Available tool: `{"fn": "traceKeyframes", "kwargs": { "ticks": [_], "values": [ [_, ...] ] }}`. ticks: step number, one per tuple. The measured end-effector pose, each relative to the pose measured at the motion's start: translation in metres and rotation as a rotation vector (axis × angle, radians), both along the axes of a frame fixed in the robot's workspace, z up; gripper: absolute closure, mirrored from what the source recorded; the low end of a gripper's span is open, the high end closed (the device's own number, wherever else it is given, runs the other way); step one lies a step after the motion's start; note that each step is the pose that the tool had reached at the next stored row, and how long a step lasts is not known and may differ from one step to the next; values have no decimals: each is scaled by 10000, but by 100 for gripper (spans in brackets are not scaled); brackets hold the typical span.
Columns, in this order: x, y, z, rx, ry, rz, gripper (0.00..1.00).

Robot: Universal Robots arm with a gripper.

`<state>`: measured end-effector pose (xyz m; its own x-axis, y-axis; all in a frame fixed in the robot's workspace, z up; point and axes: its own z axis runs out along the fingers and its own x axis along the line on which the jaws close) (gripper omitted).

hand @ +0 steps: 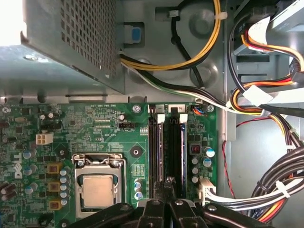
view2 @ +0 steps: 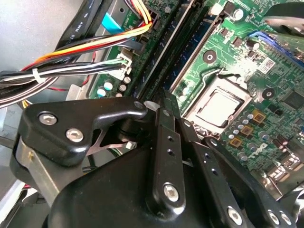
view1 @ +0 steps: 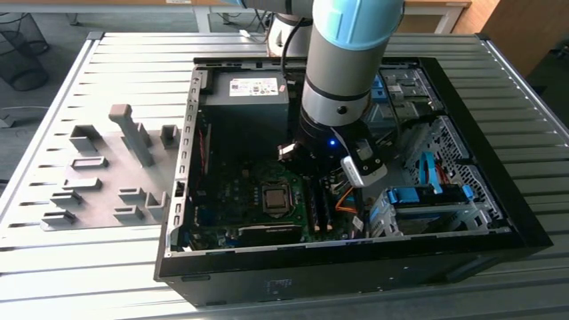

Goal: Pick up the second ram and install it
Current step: 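Press down the second ram until it locks into place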

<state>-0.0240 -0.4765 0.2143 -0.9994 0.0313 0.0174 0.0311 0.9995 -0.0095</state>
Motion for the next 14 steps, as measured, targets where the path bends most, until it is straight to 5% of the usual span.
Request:
{"fn": "traceKeyframes", "kwargs": {
  "ticks": [3, 8, 14],
  "values": [
    [1, 5, 50, 46, -14, 0, 90],
    [0, 0, 247, 16, -2, 0, 90],
    [0, 0, 260, 16, 0, 0, 90]
  ]
}}
